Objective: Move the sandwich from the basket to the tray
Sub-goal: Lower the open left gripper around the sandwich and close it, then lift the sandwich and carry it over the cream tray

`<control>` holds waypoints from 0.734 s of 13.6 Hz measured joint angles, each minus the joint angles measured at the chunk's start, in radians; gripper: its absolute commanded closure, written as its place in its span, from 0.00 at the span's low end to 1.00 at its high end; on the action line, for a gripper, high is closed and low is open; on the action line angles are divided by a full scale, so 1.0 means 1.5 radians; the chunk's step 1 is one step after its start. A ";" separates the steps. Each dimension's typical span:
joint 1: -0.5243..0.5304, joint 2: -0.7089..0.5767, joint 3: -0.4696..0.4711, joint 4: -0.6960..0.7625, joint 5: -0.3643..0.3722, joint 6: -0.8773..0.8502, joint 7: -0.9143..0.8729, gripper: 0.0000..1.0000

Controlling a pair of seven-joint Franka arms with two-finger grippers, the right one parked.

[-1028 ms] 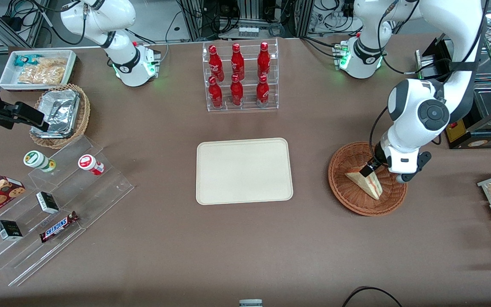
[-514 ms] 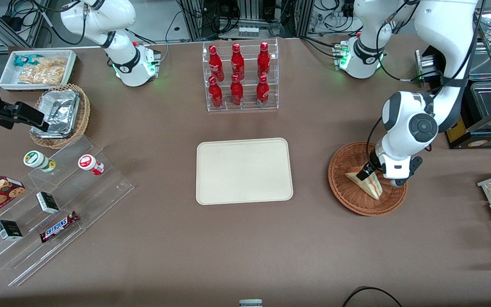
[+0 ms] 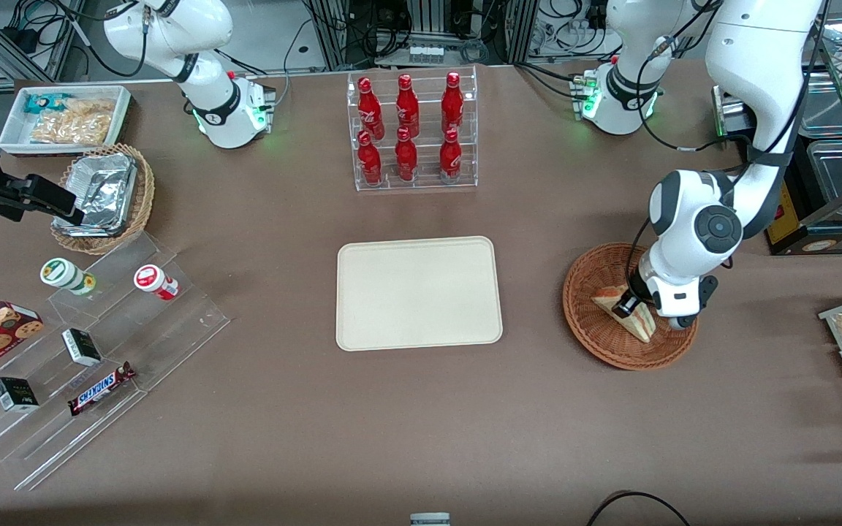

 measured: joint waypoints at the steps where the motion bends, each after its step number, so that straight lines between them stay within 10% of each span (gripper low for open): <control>1: 0.000 -0.002 0.000 0.006 0.000 -0.010 -0.001 0.94; 10: -0.144 -0.066 -0.023 0.258 0.018 -0.398 -0.014 0.93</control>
